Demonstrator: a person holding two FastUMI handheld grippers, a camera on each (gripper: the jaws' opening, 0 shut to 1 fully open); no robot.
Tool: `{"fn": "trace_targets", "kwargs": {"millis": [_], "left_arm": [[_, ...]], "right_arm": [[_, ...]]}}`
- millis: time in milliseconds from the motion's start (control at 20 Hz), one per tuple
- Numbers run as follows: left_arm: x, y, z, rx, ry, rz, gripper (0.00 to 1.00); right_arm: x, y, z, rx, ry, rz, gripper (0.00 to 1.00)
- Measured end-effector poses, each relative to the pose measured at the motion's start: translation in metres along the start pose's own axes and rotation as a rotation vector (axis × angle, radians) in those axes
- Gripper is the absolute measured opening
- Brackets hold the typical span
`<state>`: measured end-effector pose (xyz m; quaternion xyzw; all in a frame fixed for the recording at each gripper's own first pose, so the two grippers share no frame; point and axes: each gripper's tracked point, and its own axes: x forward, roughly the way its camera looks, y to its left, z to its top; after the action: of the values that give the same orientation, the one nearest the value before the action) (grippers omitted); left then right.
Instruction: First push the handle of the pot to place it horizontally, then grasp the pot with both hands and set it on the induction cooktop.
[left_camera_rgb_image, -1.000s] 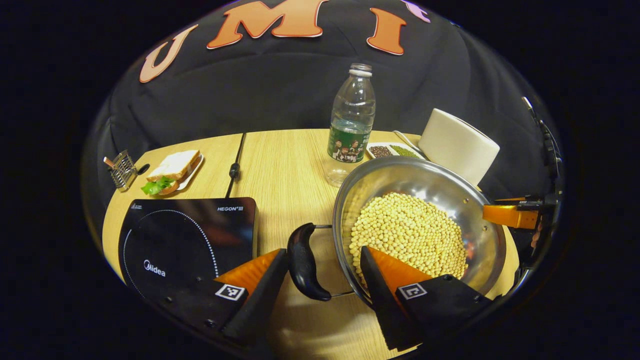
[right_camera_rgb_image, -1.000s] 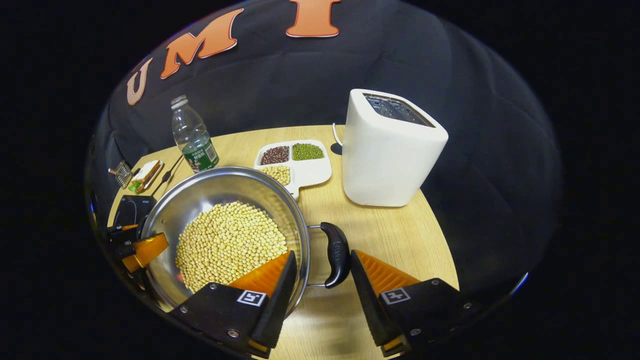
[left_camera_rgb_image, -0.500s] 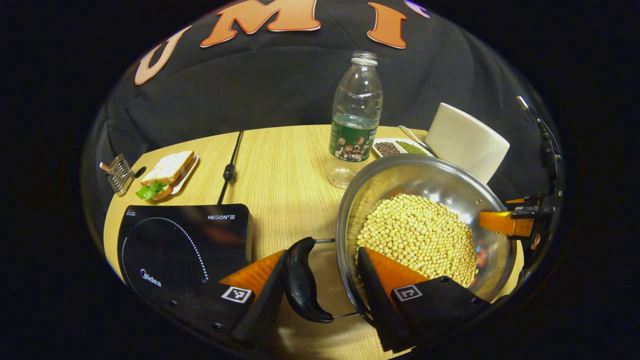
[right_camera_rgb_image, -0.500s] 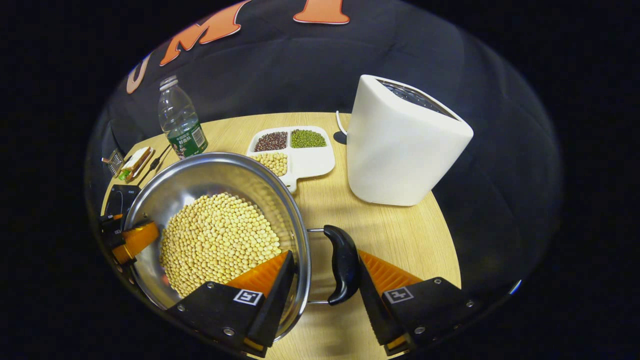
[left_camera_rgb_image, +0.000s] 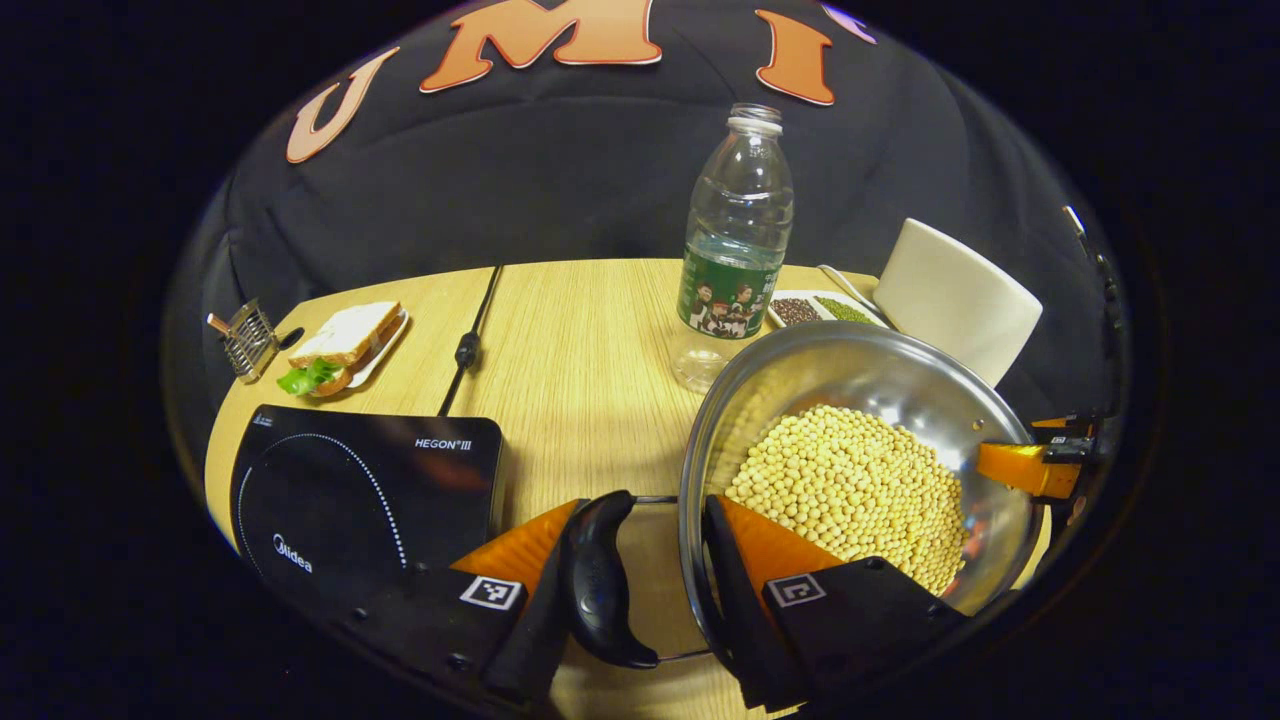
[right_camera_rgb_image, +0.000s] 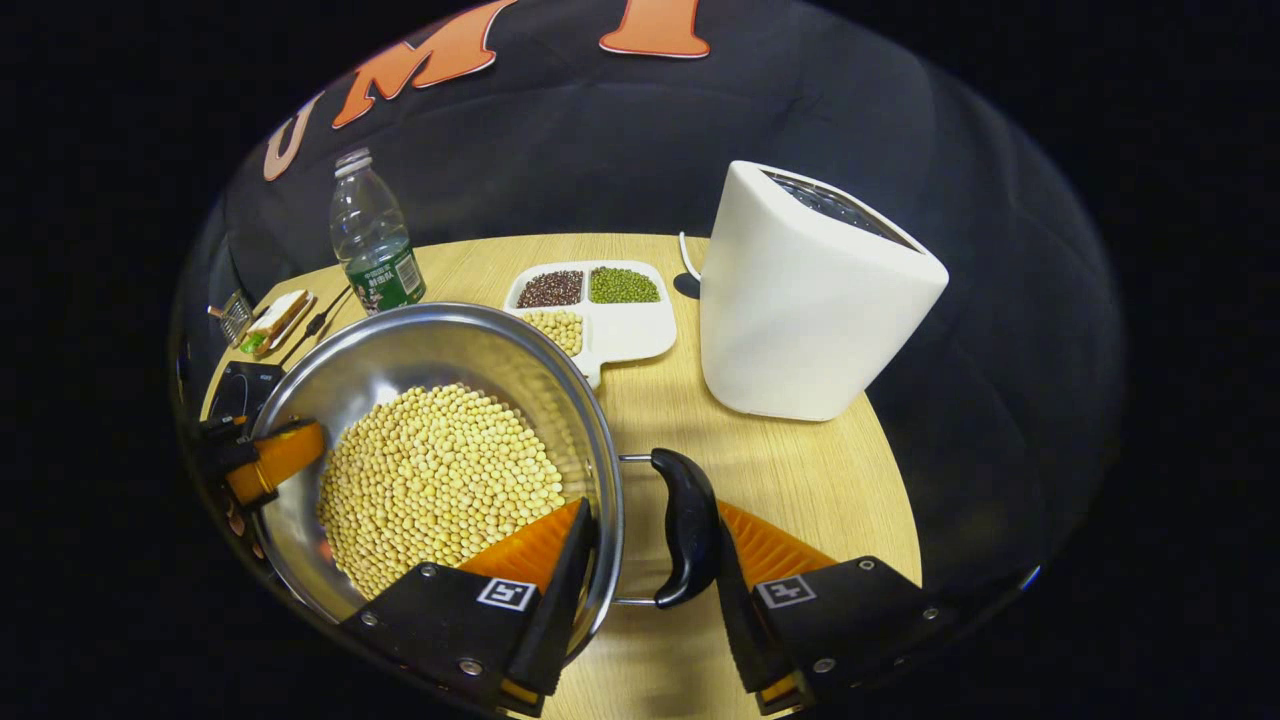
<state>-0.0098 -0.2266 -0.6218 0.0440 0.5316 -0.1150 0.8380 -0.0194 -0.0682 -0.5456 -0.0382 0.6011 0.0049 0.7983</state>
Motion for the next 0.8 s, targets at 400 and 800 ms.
{"fn": "trace_targets", "kwargs": {"millis": [400,800], "left_arm": [[-0.016,0.008,0.011,-0.021,-0.049,0.007,0.70],[-0.060,0.028,0.029,-0.029,-0.106,0.014,0.69]], "right_arm": [[-0.025,0.006,0.010,-0.021,-0.066,-0.027,0.63],[-0.068,0.024,0.019,-0.005,-0.132,-0.016,0.63]]}}
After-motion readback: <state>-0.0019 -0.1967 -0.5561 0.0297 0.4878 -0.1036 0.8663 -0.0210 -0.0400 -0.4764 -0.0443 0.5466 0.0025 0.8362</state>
